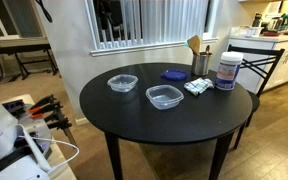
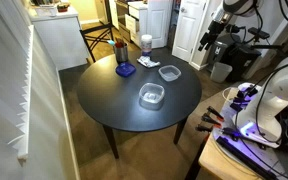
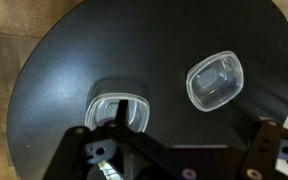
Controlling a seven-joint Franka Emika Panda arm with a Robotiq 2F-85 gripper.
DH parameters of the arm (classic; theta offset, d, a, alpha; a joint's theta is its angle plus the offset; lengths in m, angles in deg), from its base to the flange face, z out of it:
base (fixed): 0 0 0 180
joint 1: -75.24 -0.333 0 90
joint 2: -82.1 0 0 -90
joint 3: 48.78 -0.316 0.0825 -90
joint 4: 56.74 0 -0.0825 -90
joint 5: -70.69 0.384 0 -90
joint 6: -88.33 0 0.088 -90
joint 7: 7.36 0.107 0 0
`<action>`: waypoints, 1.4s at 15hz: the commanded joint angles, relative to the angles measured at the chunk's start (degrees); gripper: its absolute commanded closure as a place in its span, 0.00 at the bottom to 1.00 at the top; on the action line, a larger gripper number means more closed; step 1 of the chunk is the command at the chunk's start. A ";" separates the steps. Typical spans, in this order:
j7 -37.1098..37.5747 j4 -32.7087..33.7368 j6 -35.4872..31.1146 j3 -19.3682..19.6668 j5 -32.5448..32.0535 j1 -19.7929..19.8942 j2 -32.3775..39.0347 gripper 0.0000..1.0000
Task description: Stack the two clear bowls together.
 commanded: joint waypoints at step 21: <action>0.31 14.16 -4.96 -6.85 2.37 0.43 15.53 0.00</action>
